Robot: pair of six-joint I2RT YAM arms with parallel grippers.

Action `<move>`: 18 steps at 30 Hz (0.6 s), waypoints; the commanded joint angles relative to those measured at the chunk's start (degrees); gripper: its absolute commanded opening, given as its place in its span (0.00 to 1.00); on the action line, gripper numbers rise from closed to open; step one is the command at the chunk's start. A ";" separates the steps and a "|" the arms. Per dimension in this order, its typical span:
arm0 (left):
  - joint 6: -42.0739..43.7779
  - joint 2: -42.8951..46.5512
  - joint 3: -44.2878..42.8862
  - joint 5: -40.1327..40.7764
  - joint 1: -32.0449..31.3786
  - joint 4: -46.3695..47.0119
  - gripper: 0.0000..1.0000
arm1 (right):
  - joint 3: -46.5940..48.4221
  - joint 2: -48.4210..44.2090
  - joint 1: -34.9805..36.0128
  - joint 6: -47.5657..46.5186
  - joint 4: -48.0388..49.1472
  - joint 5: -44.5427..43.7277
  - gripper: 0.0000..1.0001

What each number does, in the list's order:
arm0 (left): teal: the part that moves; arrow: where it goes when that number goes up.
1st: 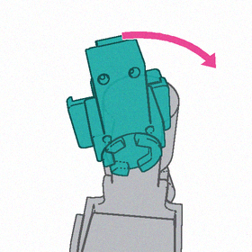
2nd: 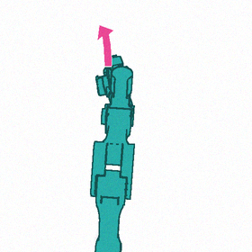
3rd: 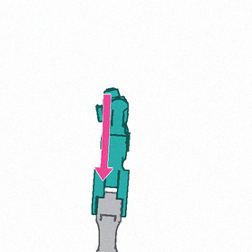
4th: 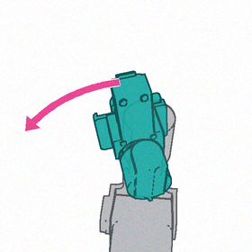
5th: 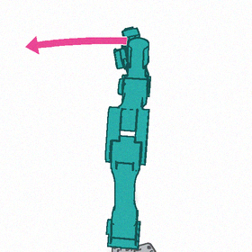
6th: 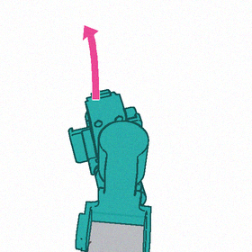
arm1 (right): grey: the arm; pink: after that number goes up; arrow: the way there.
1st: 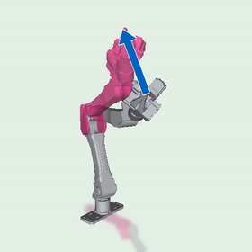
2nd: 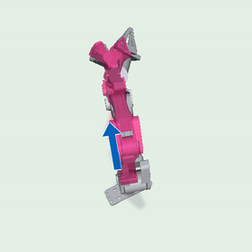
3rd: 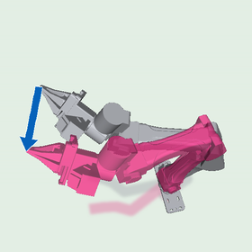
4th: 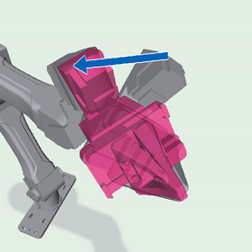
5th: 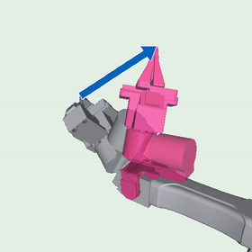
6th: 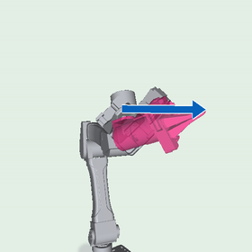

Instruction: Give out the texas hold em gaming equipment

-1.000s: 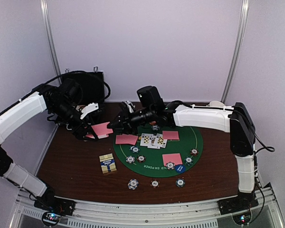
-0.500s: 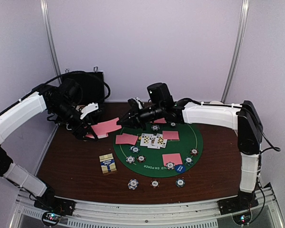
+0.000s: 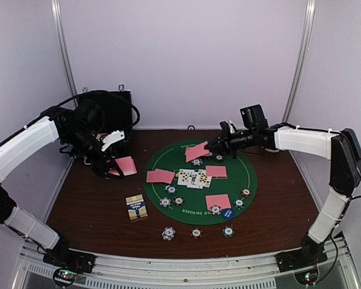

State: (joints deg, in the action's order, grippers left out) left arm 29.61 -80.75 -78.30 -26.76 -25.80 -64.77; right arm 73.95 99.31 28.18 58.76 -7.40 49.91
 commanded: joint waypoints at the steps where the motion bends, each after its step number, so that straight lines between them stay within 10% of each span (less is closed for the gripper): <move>1: 0.45 1.05 -0.10 -0.43 0.69 0.88 0.00 | -3.29 -1.06 -5.04 -9.71 -8.15 -3.11 0.00; 18: 0.71 1.80 0.47 -0.45 0.99 0.83 0.00 | 0.48 12.70 -10.23 -19.59 -13.86 -9.13 0.00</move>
State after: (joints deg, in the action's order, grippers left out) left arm 29.63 -80.60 -78.13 -26.76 -25.47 -64.77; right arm 72.20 110.32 18.63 41.25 -21.26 42.44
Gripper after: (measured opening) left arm 0.675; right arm 0.004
